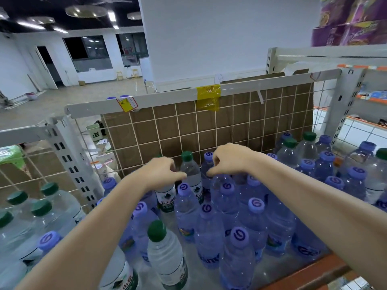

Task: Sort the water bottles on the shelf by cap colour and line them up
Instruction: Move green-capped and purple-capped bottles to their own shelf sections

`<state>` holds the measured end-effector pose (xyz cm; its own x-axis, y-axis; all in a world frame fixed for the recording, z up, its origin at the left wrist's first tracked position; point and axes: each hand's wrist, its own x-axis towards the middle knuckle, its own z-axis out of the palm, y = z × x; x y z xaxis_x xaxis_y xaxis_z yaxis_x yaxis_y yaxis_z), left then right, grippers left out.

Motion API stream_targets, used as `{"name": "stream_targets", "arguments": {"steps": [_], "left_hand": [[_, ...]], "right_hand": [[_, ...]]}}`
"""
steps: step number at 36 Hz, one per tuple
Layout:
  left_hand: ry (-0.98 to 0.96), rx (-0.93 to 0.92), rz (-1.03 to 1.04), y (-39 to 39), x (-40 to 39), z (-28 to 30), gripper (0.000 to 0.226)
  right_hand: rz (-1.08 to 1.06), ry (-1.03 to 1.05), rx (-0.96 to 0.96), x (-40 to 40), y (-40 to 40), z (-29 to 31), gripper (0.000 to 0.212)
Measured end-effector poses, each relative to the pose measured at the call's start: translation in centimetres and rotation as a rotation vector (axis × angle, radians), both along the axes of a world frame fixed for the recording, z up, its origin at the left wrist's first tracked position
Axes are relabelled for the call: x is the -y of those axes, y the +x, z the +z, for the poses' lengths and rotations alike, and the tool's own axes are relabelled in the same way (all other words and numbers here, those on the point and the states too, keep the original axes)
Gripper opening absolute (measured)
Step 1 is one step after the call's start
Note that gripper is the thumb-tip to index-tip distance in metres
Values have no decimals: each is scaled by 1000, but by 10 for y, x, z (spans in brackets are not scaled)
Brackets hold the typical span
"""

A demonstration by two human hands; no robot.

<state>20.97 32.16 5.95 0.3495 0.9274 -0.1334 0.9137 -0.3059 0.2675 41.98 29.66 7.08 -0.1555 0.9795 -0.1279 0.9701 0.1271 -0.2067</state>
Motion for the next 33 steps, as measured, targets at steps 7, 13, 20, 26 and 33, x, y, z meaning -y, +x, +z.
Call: {"name": "stream_targets", "arguments": {"steps": [7,13,20,26,33], "left_hand": [[175,130,308,-23,-25,8,53],[13,148,397,-17,-41,-10,49],[-18,124,382,-6,-47,-22,53],[5,93,333,-5,-43,-27,44],[84,167,309,-9,-30,-28,31]], "right_hand": [[-49,120,-226,-26,-27,-7,40],[-115,87,-229,-46,-52,-25,49],[-91,80,-244,-59,-58,-39,52],[-92,84,-274,-57,-57,-43,34],[-91,124,-317,-48,-58,-36,23]]}}
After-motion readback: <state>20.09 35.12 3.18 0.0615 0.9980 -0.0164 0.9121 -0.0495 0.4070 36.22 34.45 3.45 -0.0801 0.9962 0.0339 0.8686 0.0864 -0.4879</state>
